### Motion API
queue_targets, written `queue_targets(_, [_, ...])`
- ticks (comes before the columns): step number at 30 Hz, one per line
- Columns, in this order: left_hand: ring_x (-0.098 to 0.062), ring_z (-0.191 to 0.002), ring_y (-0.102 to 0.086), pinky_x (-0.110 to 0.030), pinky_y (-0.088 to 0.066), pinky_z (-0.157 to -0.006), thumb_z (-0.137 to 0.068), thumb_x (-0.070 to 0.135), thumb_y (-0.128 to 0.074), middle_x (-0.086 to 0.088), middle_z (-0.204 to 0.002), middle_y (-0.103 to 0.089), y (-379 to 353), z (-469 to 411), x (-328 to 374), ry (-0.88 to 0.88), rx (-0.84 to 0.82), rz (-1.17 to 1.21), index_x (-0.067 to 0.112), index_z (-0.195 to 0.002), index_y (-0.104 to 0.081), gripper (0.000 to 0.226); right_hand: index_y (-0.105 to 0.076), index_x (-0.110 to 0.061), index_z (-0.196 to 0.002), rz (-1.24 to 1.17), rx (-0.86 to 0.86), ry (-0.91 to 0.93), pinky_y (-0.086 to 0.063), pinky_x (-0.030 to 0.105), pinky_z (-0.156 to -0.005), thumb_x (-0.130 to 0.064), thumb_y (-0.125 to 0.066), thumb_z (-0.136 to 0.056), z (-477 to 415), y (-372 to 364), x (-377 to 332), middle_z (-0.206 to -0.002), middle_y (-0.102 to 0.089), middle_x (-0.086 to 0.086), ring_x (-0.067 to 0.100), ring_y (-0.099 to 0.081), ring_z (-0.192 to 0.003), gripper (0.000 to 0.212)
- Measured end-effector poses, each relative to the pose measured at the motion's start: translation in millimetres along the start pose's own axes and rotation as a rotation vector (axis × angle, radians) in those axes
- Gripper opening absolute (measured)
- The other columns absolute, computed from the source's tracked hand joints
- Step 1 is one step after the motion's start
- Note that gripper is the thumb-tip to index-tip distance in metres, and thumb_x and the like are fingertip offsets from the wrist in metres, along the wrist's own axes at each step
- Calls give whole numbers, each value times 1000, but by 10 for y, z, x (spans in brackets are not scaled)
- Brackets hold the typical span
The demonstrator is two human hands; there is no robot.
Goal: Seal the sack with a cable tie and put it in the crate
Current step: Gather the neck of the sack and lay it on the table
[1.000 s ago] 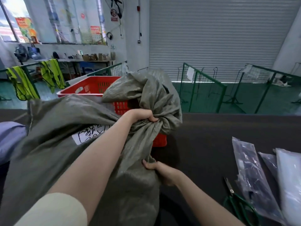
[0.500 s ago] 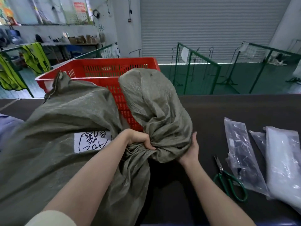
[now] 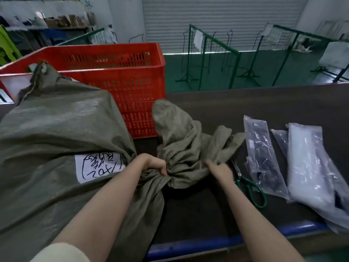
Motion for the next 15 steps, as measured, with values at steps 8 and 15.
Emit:
queue_targets(8, [-32, -107, -58, -38, -46, -94, -84, 11, -57, -15, -125, -57, -67, -126, -6, -8, 47, -218, 6, -132, -47, 50, -41, -19, -132, 549, 482, 1283, -40, 44, -96, -17, -46, -73, 629, -136, -1252, -134, -55, 10, 27, -46, -122, 59])
queue_targets(15, [-27, -104, -59, -34, -49, -93, -68, 31, -67, -7, -119, -63, 124, -83, 147, -139, 418, -455, 17, -117, -61, 51, -28, -26, -145, 1690, -51, 1217, 13, 58, -112, -30, -30, -94, 241, -1028, -1228, -145, -45, 8, 30, -27, -141, 51])
Point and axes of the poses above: each hand's wrist, its own z-axis away from the middle knuckle, its own y-axis out of the back of the hand, x = y × z, the point moved 8 cm from there along -z, towards the middle knuckle
